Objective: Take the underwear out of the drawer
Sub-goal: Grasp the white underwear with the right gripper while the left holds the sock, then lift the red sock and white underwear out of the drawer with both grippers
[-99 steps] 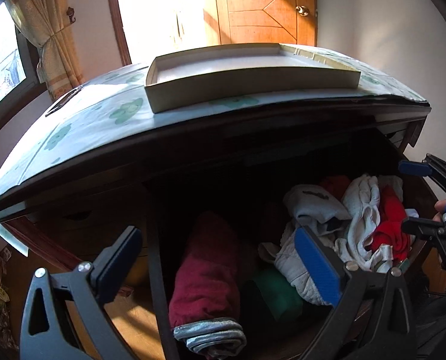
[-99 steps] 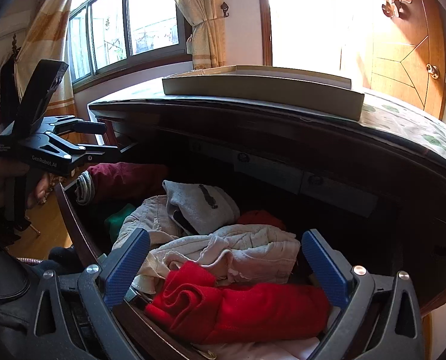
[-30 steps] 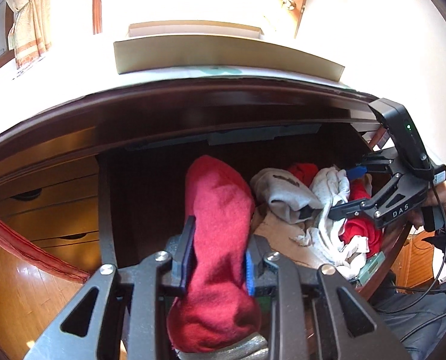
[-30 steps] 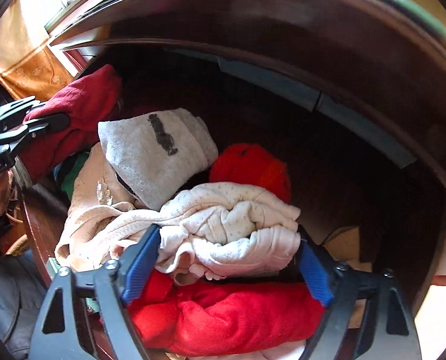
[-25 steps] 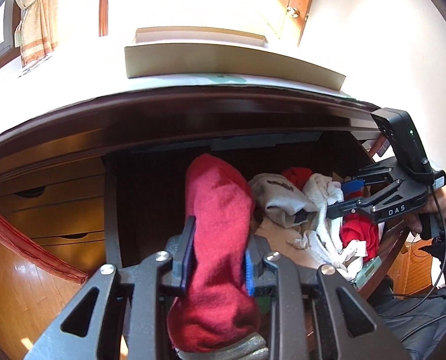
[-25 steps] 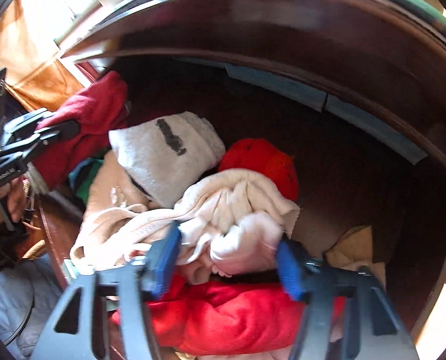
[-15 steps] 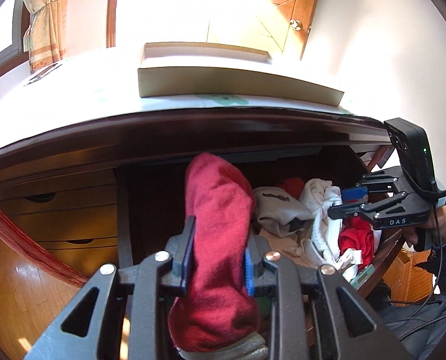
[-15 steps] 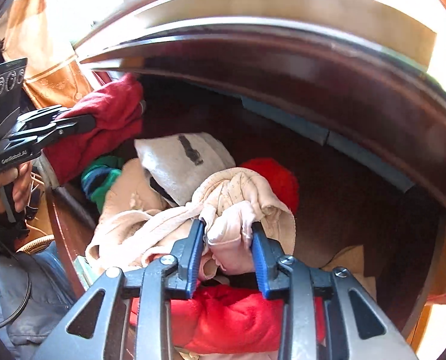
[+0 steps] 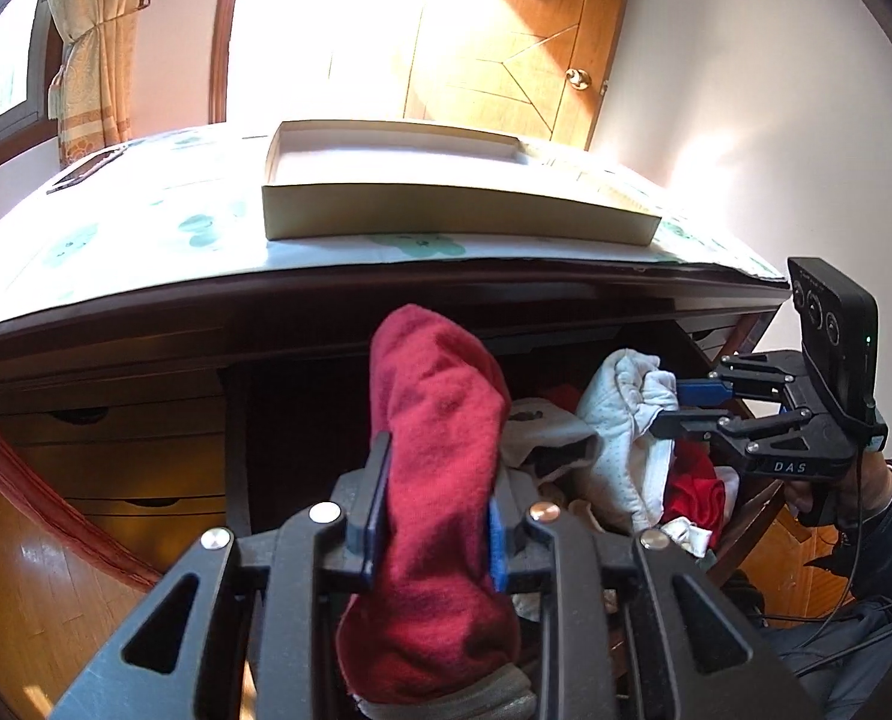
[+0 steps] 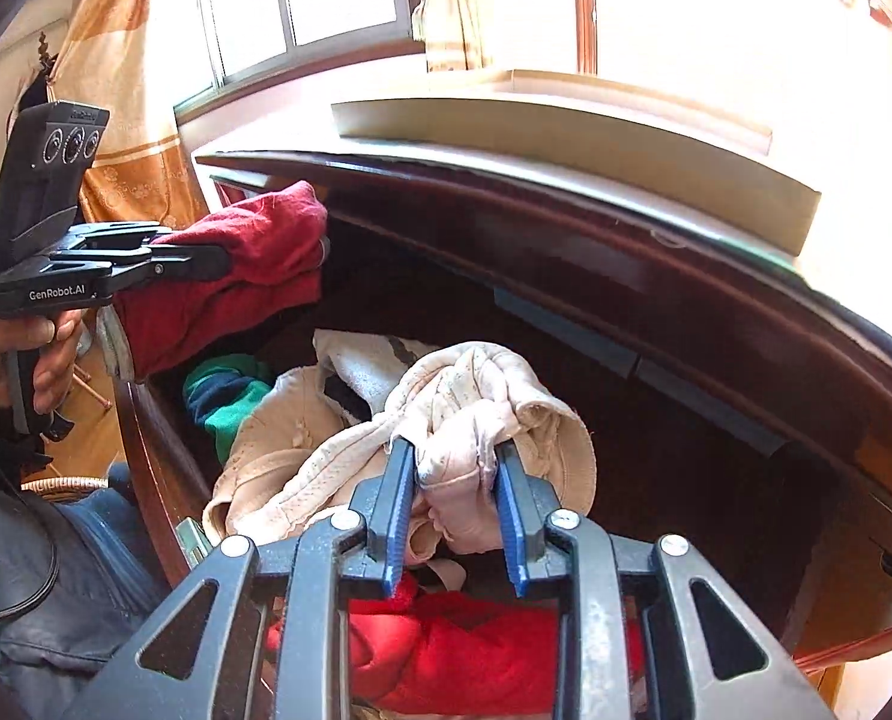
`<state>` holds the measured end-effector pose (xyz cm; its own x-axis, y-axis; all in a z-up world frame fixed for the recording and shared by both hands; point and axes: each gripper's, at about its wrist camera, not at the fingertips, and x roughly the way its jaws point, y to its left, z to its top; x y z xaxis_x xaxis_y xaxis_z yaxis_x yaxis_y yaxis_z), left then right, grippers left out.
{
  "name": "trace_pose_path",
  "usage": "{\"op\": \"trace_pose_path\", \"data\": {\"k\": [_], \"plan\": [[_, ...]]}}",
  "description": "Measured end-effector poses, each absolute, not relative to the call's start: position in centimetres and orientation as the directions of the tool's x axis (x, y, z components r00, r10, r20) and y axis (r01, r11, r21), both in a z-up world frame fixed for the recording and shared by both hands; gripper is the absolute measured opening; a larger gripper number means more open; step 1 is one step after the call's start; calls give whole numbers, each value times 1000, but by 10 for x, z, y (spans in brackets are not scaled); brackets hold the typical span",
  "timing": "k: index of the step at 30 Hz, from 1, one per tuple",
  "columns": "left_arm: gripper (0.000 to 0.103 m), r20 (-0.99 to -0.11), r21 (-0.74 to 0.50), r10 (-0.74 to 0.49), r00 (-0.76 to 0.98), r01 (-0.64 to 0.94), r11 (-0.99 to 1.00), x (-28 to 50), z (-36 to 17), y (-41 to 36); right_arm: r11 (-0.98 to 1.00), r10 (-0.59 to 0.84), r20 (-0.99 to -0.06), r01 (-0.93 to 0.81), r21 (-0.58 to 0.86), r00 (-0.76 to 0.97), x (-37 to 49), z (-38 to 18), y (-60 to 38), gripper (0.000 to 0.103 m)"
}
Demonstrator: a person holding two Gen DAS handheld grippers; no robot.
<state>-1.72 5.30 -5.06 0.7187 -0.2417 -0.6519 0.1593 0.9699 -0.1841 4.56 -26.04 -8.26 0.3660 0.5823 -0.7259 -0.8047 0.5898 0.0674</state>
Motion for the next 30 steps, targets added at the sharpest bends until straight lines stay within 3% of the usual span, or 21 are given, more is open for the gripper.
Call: {"op": "trace_pose_path", "data": {"k": [14,30], "plan": [[23,-614,-194,-279,739,202,960,-23,-51,39,589,680,-569,-806,51,461,14,-56,-304,28],[23,-550,-198,-286,784,211,957,-32,-46,36,584,721,-464,-812,5,515,8,-55,-288,28]]}}
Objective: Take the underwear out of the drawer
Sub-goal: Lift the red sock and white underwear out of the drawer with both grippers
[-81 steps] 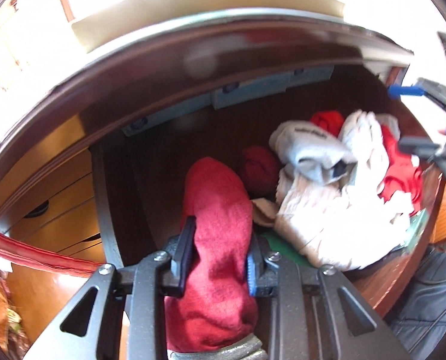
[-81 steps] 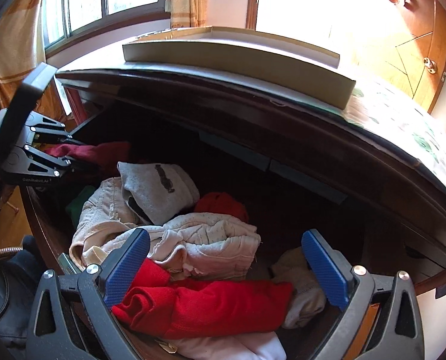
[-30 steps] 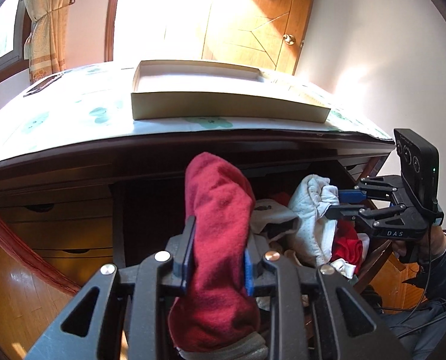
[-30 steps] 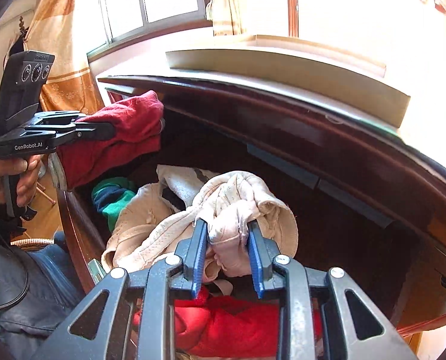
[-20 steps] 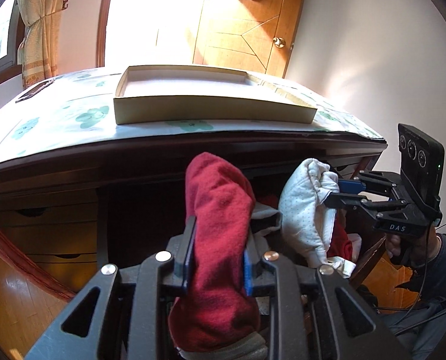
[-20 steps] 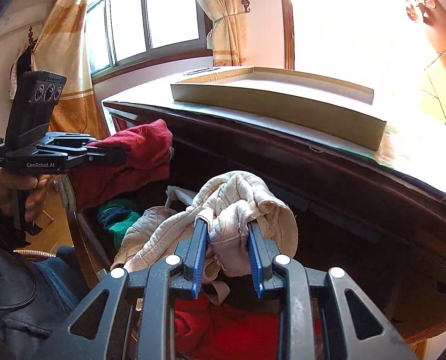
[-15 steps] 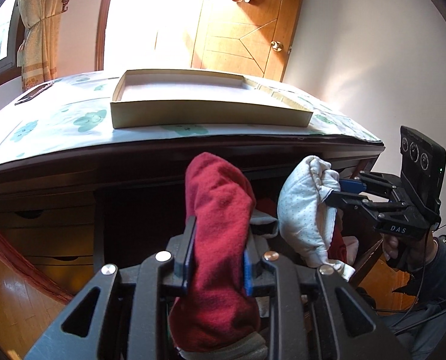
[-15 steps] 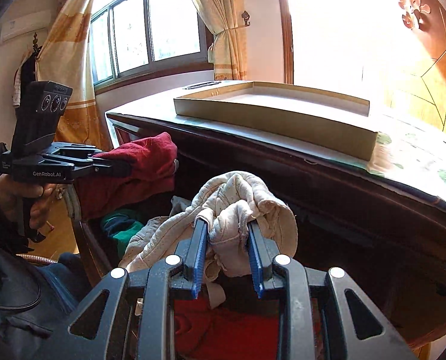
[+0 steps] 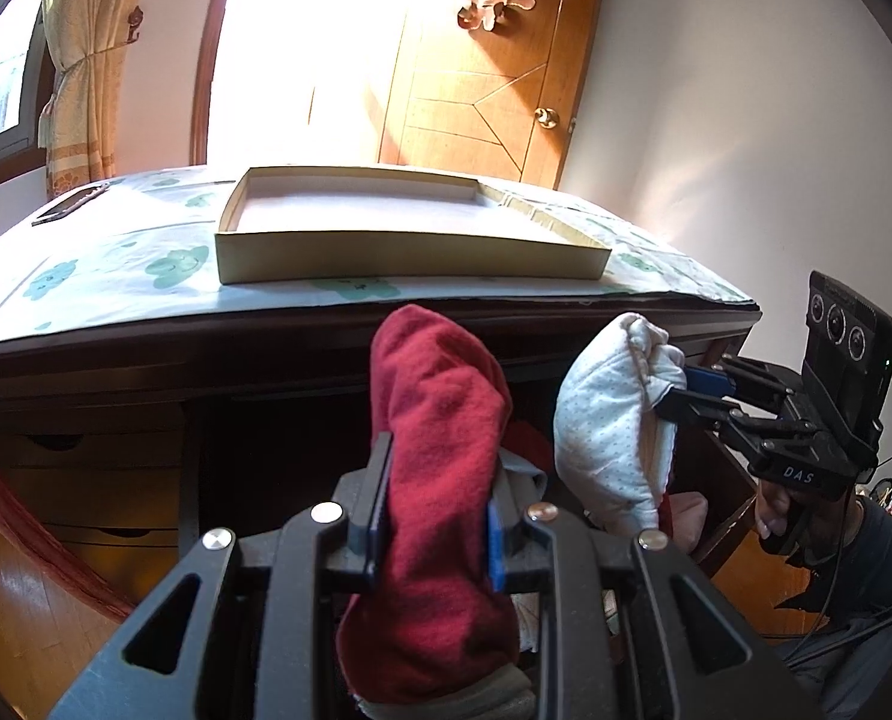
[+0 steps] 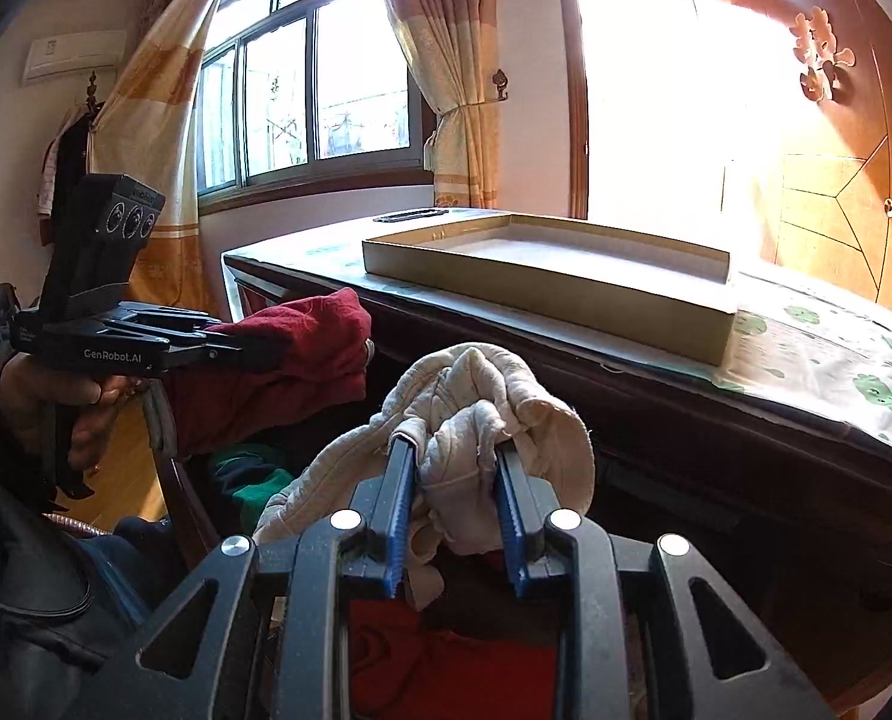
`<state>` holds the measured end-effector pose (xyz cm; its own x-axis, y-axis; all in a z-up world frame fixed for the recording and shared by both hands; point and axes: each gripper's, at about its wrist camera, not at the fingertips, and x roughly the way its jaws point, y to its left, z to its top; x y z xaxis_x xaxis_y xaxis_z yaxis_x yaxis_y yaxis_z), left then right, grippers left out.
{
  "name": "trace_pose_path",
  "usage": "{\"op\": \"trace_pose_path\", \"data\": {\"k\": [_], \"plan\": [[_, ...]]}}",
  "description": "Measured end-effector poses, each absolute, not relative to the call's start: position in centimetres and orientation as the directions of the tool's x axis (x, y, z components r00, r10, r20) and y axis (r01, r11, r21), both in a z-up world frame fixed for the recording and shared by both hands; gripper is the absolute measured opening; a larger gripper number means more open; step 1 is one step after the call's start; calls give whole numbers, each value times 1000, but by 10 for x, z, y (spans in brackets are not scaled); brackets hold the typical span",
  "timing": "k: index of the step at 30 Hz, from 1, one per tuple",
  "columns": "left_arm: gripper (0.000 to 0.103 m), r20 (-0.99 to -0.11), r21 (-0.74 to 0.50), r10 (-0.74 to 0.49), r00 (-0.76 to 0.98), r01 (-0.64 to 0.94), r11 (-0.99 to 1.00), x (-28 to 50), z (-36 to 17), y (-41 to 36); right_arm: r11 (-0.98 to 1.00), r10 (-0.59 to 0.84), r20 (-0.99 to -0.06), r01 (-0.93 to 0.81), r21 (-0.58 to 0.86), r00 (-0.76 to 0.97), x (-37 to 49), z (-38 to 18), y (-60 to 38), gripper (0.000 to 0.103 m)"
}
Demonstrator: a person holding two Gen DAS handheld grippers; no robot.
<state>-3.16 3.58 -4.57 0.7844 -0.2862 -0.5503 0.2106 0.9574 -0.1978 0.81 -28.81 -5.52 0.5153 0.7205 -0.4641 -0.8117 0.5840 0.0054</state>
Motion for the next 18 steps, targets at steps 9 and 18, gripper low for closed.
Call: {"op": "trace_pose_path", "data": {"k": [9,18], "plan": [[23,-502,-178,-283,817,223,958,-38,-42,31,592,736,-407,-806,2,540,2,-54,-294,28],[23,-448,-158,-281,849,234,959,-47,-37,27,591,751,-364,-807,-3,551,-3,-53,-297,28]]}}
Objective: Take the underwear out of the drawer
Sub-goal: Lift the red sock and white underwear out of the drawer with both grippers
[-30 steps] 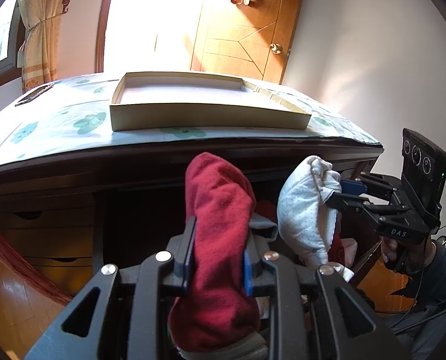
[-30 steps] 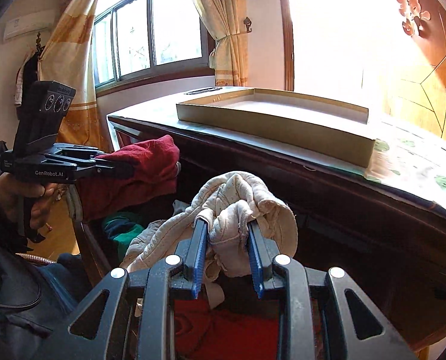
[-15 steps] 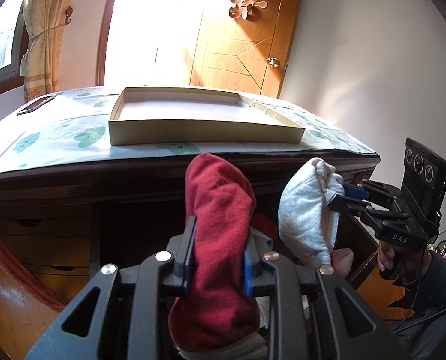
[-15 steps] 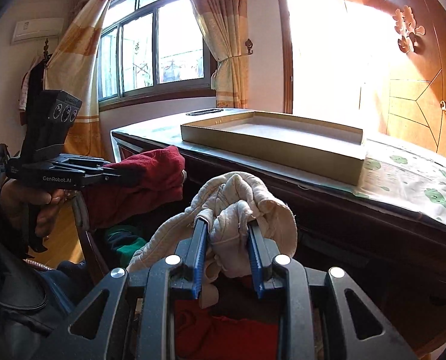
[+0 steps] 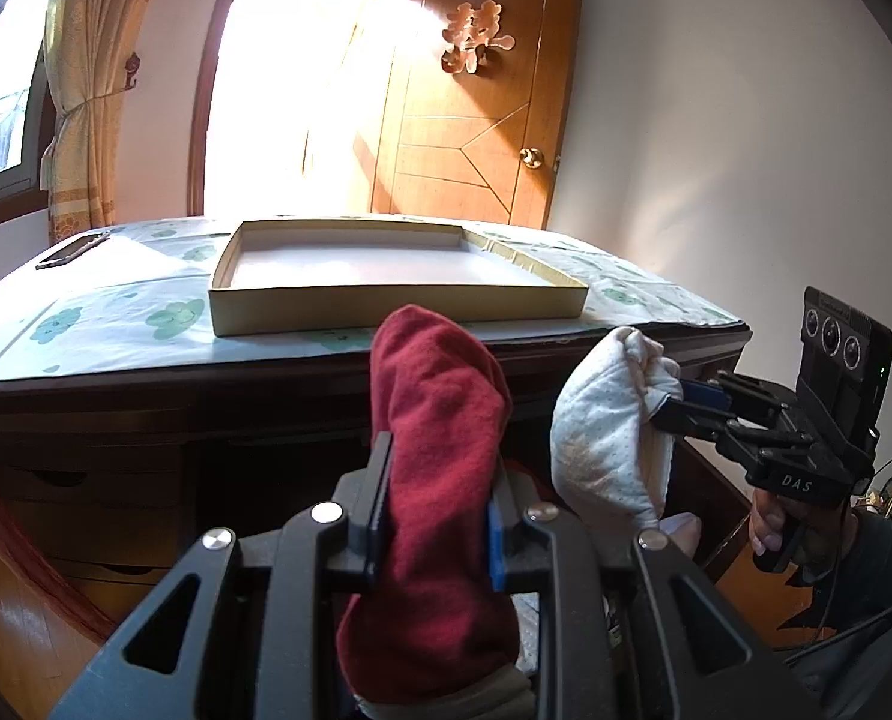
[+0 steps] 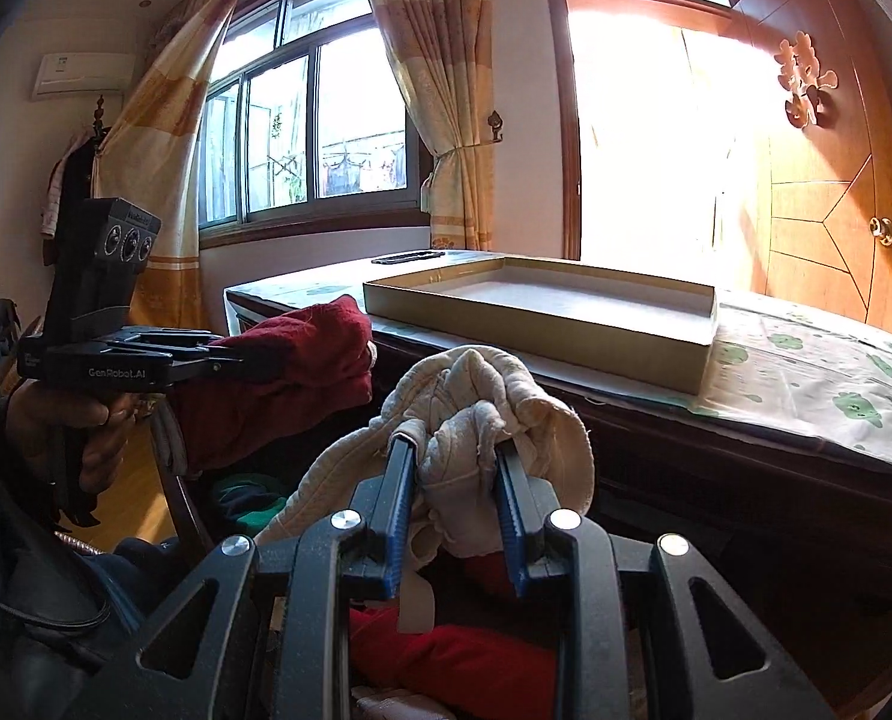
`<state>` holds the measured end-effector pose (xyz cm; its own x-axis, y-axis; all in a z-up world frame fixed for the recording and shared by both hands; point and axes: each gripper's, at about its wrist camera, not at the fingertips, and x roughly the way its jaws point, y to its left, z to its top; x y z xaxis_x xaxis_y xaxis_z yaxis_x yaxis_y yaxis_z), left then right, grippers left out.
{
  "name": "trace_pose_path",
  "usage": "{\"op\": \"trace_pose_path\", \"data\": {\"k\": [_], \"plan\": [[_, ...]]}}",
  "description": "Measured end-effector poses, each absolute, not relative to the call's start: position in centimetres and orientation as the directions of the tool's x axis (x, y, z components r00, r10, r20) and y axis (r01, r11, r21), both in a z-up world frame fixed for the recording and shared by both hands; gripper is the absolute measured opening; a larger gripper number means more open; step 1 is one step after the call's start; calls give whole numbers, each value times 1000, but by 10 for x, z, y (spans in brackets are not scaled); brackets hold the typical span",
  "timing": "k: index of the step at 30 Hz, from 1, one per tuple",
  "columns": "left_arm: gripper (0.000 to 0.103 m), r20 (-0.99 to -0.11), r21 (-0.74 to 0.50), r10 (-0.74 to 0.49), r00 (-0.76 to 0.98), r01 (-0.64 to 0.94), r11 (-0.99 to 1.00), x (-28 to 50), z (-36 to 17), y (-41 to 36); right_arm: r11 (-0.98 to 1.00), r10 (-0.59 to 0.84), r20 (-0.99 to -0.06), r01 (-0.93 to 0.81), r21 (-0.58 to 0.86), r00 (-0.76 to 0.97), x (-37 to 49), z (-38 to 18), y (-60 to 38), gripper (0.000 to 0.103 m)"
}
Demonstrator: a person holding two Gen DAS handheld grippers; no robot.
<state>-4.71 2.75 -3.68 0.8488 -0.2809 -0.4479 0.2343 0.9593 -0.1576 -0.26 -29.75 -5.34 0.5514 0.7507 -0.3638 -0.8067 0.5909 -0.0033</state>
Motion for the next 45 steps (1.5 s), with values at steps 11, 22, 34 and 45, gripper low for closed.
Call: {"op": "trace_pose_path", "data": {"k": [11,22,34,45], "plan": [[23,-378,-110,-265,887,241,964,-58,-28,24,593,763,-304,-805,-24,571,-11,-51,-301,28],[23,-325,-89,-227,918,209,974,-64,-22,26,591,785,-235,-807,8,573,-13,-44,-310,28],[23,-305,-65,-225,925,215,974,-60,-13,20,584,793,-224,-812,10,567,-7,-36,-310,28],[23,-307,-62,-233,923,225,972,-51,-5,15,582,793,-219,-813,-3,568,-9,-32,-310,28]]}}
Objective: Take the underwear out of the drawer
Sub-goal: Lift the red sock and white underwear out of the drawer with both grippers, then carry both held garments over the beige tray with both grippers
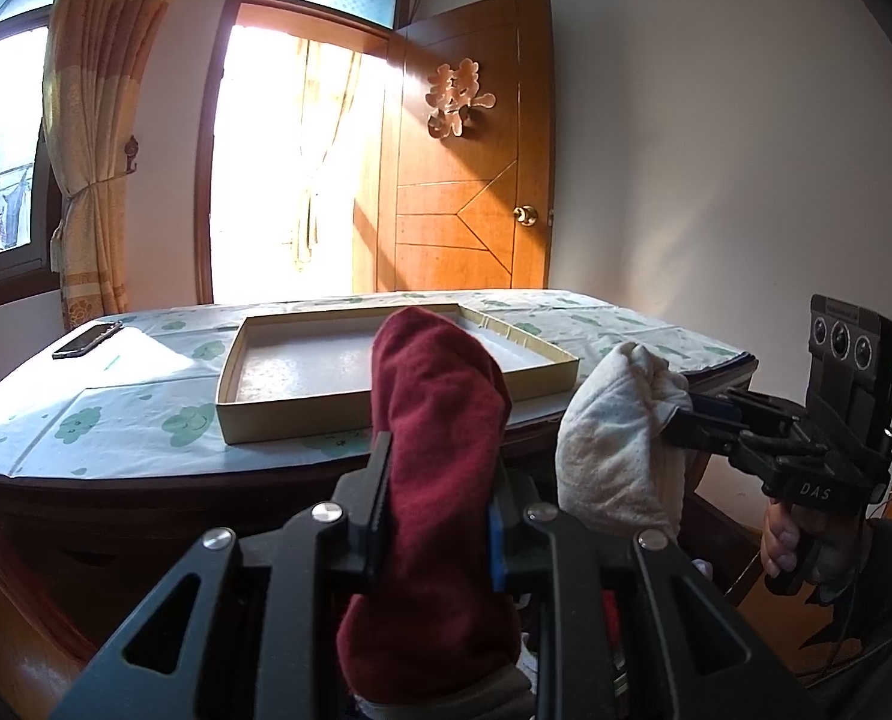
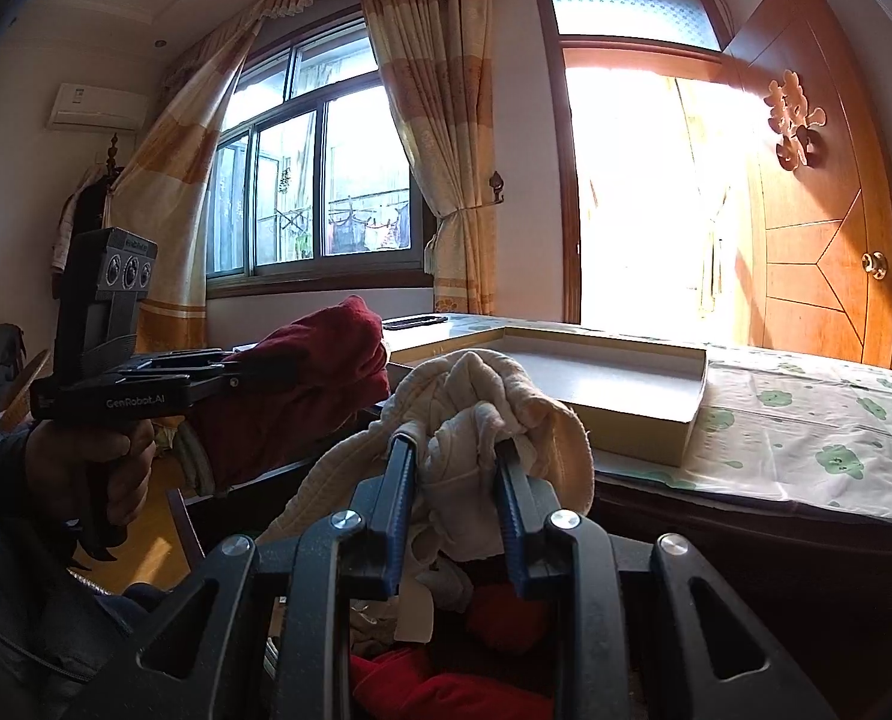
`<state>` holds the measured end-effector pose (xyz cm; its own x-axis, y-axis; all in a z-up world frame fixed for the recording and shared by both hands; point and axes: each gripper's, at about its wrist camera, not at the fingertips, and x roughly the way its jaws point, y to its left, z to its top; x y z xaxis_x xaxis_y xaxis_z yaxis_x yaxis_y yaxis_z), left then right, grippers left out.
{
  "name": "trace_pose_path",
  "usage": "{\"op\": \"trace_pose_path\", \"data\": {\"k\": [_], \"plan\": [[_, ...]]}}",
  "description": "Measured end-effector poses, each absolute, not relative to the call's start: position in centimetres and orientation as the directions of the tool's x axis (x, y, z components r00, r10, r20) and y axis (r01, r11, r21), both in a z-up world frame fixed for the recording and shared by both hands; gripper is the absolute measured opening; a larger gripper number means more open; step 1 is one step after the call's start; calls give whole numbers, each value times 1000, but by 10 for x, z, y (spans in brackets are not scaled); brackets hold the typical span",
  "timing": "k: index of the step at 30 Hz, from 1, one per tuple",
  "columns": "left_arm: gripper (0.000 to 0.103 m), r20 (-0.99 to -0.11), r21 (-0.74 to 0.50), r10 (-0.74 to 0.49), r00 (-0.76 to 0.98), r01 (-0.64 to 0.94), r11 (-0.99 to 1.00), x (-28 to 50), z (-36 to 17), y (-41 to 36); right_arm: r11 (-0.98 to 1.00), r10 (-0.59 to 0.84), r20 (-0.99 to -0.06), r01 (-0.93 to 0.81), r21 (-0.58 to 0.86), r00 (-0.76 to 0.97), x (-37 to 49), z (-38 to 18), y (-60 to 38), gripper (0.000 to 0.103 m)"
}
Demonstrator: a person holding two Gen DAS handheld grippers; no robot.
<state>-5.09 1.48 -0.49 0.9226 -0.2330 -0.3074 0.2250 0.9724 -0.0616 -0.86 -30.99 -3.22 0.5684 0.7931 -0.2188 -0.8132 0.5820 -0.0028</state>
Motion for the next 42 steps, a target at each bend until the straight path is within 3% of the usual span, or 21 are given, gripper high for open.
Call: {"op": "trace_pose_path", "data": {"k": [42], "plan": [[23,-310,-31,-236,921,239,971,5,35,-11,606,776,-196,-795,-34,600,12,1,-307,28]]}}
